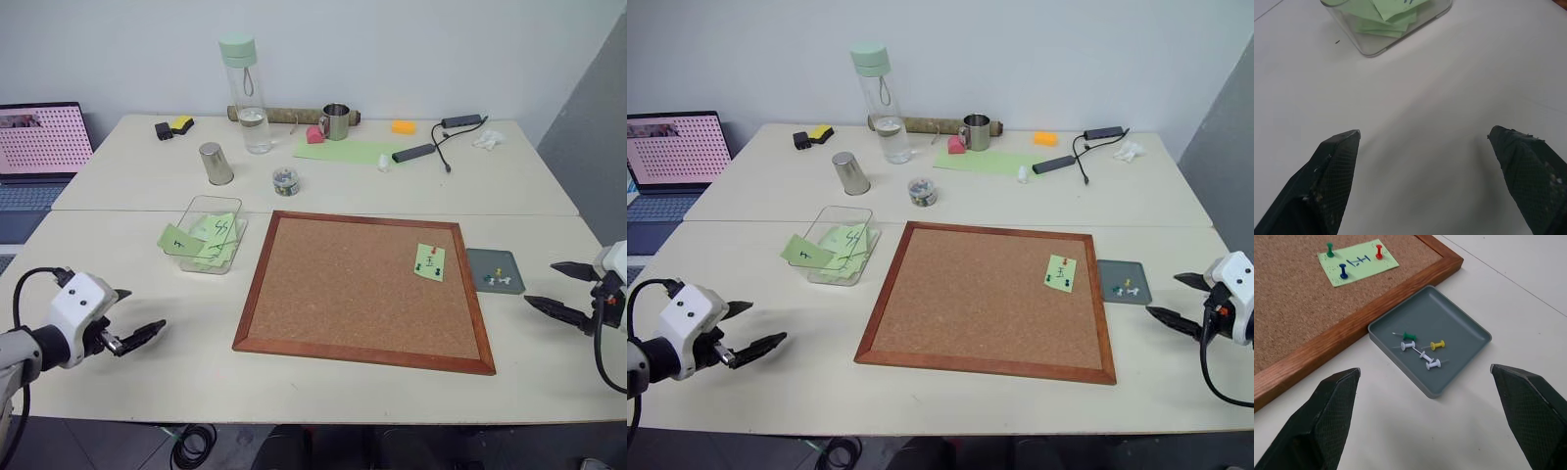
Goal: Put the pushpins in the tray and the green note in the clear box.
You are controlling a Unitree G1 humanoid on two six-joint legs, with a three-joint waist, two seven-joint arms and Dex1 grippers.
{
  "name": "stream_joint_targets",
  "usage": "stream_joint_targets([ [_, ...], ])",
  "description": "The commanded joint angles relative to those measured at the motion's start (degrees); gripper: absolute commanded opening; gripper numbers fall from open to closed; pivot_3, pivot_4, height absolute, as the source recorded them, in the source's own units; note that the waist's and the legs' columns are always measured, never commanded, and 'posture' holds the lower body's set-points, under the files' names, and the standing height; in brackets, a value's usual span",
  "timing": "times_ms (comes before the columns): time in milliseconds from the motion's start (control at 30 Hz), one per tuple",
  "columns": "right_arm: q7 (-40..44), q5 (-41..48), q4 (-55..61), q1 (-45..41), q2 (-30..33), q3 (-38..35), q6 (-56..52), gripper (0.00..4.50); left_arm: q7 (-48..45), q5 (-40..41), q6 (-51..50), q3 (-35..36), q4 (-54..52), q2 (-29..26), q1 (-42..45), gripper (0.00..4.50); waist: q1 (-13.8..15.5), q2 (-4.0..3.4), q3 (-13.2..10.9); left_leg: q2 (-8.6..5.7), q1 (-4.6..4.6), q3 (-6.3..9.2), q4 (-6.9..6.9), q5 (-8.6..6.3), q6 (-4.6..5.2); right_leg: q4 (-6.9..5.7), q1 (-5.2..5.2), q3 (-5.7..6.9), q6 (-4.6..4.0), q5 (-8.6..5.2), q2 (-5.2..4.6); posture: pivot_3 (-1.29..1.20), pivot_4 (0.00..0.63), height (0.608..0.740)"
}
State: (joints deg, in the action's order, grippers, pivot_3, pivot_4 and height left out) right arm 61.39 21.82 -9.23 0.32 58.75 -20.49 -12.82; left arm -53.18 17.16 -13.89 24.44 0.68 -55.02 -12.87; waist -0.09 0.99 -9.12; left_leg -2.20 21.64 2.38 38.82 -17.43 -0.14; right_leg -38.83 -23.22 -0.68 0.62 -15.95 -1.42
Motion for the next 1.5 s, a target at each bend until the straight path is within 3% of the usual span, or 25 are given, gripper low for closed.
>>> stream_joint_targets([
  [33,0.6,-0.1,0.4,-1.4,0.6,-1.3,0.7,4.50,-0.8,0.4,0.2,2.0,-2.0,-0.4,-0.5,4.48,0.0,0.00,0.0,0.00,0.00,0.00,0.00,0.00,0.00,0.00,0.00,0.00,0.00,0.00,0.00,0.00,0.150,0.740],
  [500,1.6,-0.6,-0.1,-3.4,0.2,-0.5,0.7,4.50,1.1,0.9,-2.6,2.8,-4.5,0.9,-0.4,4.48,0.0,0.00,0.0,0.00,0.00,0.00,0.00,0.00,0.00,0.00,0.00,0.01,0.00,0.00,0.00,0.00,0.150,0.740],
  [1067,2.0,1.2,5.7,-5.0,-1.6,0.1,-1.9,4.50,2.3,1.8,-3.7,-0.2,-3.7,3.7,7.5,4.48,0.0,0.00,0.0,0.00,0.00,0.01,0.01,0.00,0.00,-0.02,0.00,0.02,0.00,0.00,0.00,0.00,0.150,0.740],
  [1267,1.1,3.3,11.8,-4.1,-2.9,-0.5,-5.4,4.50,0.3,5.5,-8.1,-6.7,-12.0,5.3,13.5,3.38,0.4,0.01,0.0,-0.01,0.04,0.03,0.06,0.00,-0.01,-0.03,0.00,0.03,0.01,0.01,0.00,0.00,0.150,0.740],
  [1500,-0.8,4.2,15.8,-6.0,-4.1,1.5,-8.2,4.50,-1.9,4.8,-9.9,-22.7,-14.6,11.9,27.9,2.09,0.5,0.01,0.0,-0.05,0.04,0.02,0.10,0.01,-0.01,-0.07,0.01,0.02,0.02,0.01,0.01,0.00,0.150,0.740],
])
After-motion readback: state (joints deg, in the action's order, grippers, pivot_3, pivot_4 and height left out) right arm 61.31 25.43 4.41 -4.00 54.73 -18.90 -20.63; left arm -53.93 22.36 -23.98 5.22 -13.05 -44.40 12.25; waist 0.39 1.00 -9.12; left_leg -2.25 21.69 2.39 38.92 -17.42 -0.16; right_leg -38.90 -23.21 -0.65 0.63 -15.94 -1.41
